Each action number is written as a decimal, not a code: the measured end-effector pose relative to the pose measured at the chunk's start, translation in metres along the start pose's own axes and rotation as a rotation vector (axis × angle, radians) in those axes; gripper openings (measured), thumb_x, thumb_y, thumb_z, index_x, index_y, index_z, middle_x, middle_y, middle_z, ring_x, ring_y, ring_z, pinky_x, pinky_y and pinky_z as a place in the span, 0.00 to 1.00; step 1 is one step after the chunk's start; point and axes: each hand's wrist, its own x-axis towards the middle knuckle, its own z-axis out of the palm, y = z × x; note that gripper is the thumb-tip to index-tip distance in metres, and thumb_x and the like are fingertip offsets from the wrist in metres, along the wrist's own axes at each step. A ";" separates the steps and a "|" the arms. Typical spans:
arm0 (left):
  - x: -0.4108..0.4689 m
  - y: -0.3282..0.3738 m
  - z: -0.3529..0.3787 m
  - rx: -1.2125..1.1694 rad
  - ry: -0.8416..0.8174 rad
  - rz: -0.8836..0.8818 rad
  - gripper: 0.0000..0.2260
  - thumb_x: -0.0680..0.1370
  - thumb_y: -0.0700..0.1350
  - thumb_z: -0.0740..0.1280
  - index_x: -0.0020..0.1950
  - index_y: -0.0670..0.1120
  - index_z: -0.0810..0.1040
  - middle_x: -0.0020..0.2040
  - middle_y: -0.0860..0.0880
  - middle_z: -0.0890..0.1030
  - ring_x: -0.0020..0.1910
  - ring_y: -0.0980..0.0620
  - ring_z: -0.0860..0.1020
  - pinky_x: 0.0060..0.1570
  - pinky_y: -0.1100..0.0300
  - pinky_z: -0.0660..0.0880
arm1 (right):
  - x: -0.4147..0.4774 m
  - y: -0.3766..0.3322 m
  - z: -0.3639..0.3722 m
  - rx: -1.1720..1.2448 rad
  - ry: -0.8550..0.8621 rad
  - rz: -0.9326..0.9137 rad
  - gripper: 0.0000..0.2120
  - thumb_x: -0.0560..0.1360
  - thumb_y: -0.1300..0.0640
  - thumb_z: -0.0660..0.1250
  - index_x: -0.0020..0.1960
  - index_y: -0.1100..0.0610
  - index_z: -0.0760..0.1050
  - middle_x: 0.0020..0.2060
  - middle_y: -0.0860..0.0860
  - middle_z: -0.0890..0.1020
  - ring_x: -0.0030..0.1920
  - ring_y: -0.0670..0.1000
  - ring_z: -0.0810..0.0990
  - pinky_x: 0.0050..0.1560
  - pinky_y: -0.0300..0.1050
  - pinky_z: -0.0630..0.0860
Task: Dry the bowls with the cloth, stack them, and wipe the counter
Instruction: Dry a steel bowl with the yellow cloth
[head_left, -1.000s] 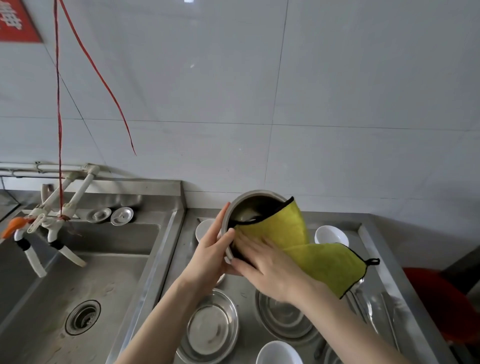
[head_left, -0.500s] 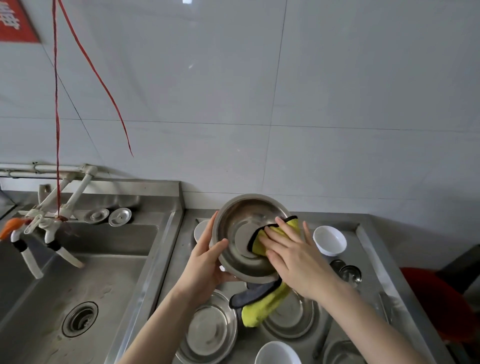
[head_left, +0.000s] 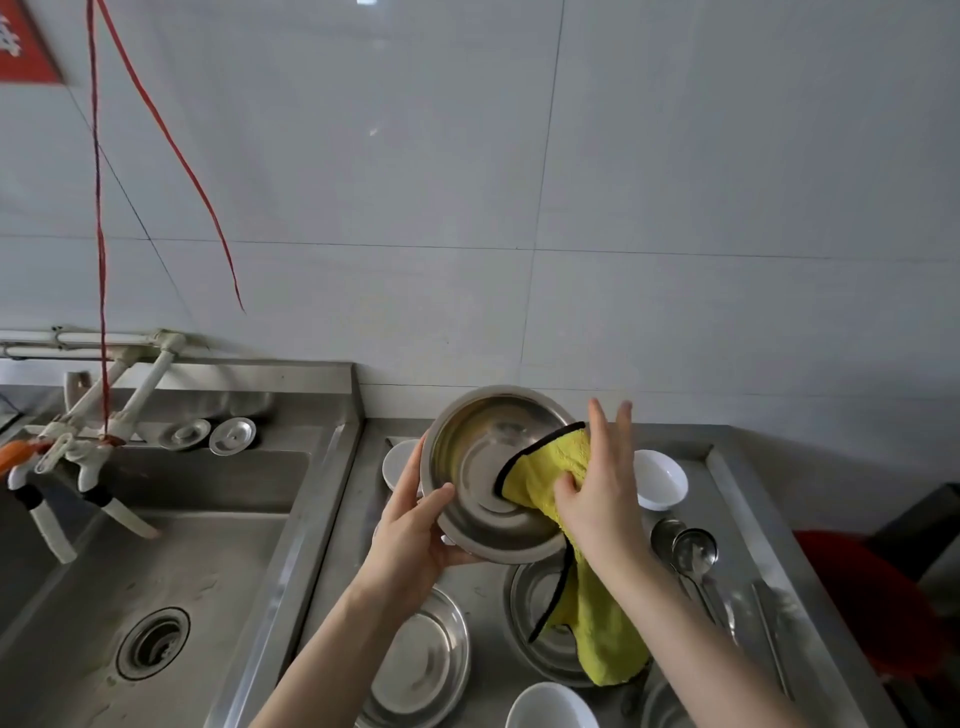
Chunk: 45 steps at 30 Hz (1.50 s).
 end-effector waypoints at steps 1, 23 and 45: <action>0.000 0.001 0.000 0.006 0.001 0.007 0.25 0.82 0.36 0.58 0.68 0.64 0.71 0.60 0.38 0.79 0.50 0.39 0.81 0.33 0.49 0.81 | 0.002 0.002 0.000 -0.041 -0.065 0.110 0.33 0.74 0.63 0.64 0.76 0.54 0.55 0.68 0.58 0.70 0.62 0.55 0.74 0.47 0.41 0.76; 0.028 0.048 -0.003 1.157 -0.367 0.116 0.30 0.81 0.40 0.60 0.76 0.65 0.58 0.67 0.58 0.73 0.64 0.59 0.74 0.67 0.55 0.71 | 0.021 -0.012 -0.018 -0.392 -0.206 -0.546 0.19 0.71 0.66 0.70 0.60 0.56 0.73 0.46 0.51 0.82 0.35 0.53 0.81 0.32 0.48 0.79; 0.026 -0.004 0.023 0.747 0.355 0.471 0.40 0.72 0.28 0.62 0.75 0.63 0.61 0.48 0.54 0.82 0.30 0.48 0.75 0.35 0.60 0.78 | 0.022 -0.006 -0.018 0.032 0.137 0.241 0.18 0.74 0.58 0.71 0.58 0.61 0.67 0.38 0.51 0.77 0.40 0.55 0.79 0.40 0.52 0.77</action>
